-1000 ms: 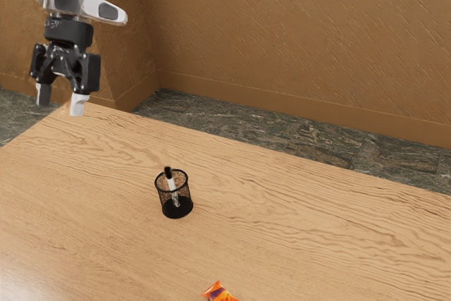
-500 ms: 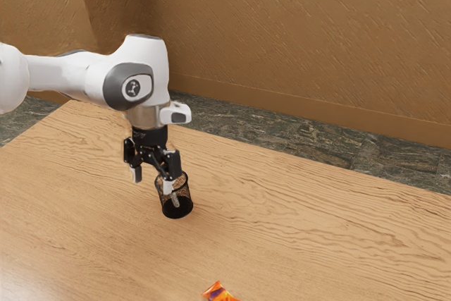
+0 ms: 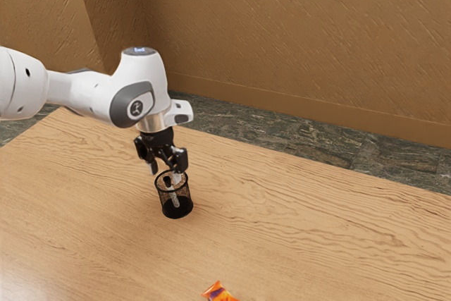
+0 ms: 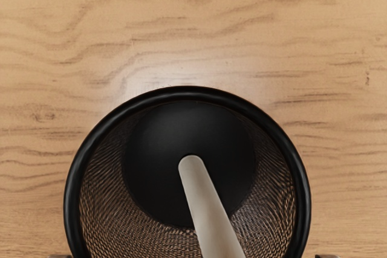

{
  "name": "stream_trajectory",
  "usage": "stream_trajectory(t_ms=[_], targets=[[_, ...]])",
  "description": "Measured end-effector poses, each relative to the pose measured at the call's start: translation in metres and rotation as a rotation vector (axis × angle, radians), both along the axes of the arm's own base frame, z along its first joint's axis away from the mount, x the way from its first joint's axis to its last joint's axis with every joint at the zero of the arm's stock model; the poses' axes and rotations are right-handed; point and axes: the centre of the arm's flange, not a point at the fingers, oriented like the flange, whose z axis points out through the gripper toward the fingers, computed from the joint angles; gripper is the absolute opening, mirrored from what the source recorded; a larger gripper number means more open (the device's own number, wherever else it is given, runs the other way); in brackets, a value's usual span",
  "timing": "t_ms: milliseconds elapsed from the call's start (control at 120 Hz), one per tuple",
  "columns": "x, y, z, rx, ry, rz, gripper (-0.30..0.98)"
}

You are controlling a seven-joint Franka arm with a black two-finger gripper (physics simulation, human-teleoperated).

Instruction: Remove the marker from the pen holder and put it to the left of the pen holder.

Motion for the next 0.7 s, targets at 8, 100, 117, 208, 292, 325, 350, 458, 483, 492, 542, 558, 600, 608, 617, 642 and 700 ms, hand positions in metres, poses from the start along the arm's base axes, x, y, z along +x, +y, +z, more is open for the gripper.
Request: stream_trajectory(t_ms=[8, 100, 117, 208, 292, 325, 350, 458, 483, 492, 542, 558, 600, 608, 617, 642, 700], targets=[[0.000, 0.000, 0.000, 0.000, -0.001, 0.000, 0.50], [0.002, 0.002, -0.002, 0.001, -0.011, 0.002, 0.45], [0.002, 0.002, -0.002, 0.001, -0.012, 0.002, 0.44], [0.001, 0.004, -0.004, 0.002, -0.007, 0.006, 0.41], [-0.001, 0.004, -0.005, 0.003, 0.010, 0.009, 0.39], [-0.002, 0.004, -0.005, 0.004, 0.018, 0.011, 0.39], [-0.002, 0.004, -0.005, 0.004, 0.023, 0.012, 0.38], [-0.003, 0.004, -0.005, 0.005, 0.040, 0.016, 0.32], [-0.004, 0.004, -0.006, 0.005, 0.043, 0.016, 0.31], [-0.004, 0.004, -0.006, 0.006, 0.043, 0.016, 0.30], [-0.004, 0.002, -0.005, 0.006, 0.048, 0.015, 0.28], [-0.003, 0.001, -0.004, 0.006, 0.049, 0.013, 0.27], [-0.003, -0.003, -0.002, 0.006, 0.053, 0.009, 0.25], [-0.003, -0.003, -0.002, 0.005, 0.054, 0.008, 0.25], [-0.003, -0.004, -0.002, 0.005, 0.055, 0.008, 0.24], [-0.003, -0.005, -0.002, 0.004, 0.059, 0.007, 0.24], [-0.004, -0.005, -0.002, 0.003, 0.070, 0.012, 0.21]])
